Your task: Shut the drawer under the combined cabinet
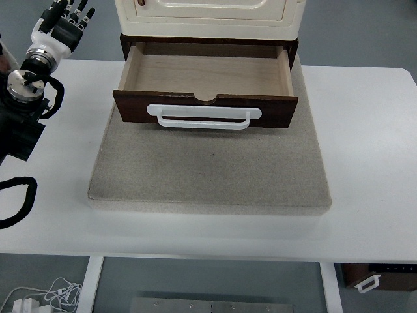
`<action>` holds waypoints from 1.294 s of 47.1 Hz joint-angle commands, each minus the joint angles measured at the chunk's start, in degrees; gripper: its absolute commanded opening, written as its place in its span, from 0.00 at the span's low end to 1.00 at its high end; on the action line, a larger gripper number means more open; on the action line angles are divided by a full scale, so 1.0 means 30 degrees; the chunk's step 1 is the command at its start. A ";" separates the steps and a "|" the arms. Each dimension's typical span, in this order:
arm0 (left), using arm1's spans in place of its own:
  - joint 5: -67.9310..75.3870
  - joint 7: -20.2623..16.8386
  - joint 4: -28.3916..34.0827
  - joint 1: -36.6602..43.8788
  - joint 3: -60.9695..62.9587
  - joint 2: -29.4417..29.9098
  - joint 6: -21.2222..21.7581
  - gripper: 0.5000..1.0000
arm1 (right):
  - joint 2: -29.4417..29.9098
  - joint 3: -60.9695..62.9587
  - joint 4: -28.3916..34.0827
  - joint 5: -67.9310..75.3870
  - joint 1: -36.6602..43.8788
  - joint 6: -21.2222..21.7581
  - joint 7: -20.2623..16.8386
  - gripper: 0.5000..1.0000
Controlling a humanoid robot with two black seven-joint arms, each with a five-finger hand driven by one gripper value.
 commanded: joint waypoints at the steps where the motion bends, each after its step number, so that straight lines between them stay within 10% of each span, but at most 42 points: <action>1: -0.0001 0.0000 0.0000 -0.0029 -0.0018 0.0000 -0.0002 1.00 | 0.0000 0.0000 0.0000 -0.0023 0.0000 0.0000 0.0000 0.90; 61: 0.0145 0.0000 0.0029 -0.0761 0.0011 0.1435 -0.0383 1.00 | 0.0000 0.0000 0.0000 0.0005 0.0000 0.0000 0.0000 0.90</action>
